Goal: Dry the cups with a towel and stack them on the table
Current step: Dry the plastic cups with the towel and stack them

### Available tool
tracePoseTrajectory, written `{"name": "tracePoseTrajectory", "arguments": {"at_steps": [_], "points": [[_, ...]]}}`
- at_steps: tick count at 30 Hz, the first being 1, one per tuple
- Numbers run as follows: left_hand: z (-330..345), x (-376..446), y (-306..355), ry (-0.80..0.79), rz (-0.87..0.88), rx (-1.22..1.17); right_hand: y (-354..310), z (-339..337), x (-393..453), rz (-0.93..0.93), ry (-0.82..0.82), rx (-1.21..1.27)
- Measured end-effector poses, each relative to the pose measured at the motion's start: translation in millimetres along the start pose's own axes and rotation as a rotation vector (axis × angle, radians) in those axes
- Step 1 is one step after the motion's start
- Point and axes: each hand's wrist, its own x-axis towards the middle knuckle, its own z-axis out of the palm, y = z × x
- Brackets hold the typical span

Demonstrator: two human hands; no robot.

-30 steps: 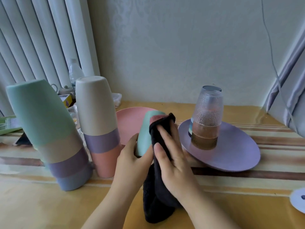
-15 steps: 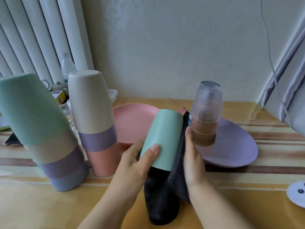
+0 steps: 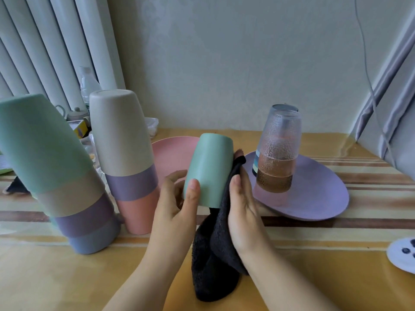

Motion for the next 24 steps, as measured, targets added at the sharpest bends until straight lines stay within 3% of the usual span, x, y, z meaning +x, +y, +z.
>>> {"name": "tracePoseTrajectory", "arguments": {"at_steps": [4, 9, 11, 15, 21, 24], "points": [[-3, 2, 1, -0.098, 0.022, 0.088, 3, 11, -4, -0.076, -0.053, -0.054], [-7, 0, 0, -0.357, -0.071, 0.039, -12, -11, 6, -0.030, 0.110, -0.017], [-5, -3, -1, -0.440, -0.144, -0.047, -16, -22, 11, 0.042, 0.150, 0.127], [0, -3, 0, -0.497, -0.278, -0.357, -9, -14, 10, 0.097, 0.014, 0.428], [-1, 9, -5, -0.219, -0.346, -0.356, -8, -6, -1, 0.208, 0.028, 0.134], [2, 7, -13, 0.007, -0.156, -0.170, -10, -7, 0, 0.176, 0.102, 0.057]]}}
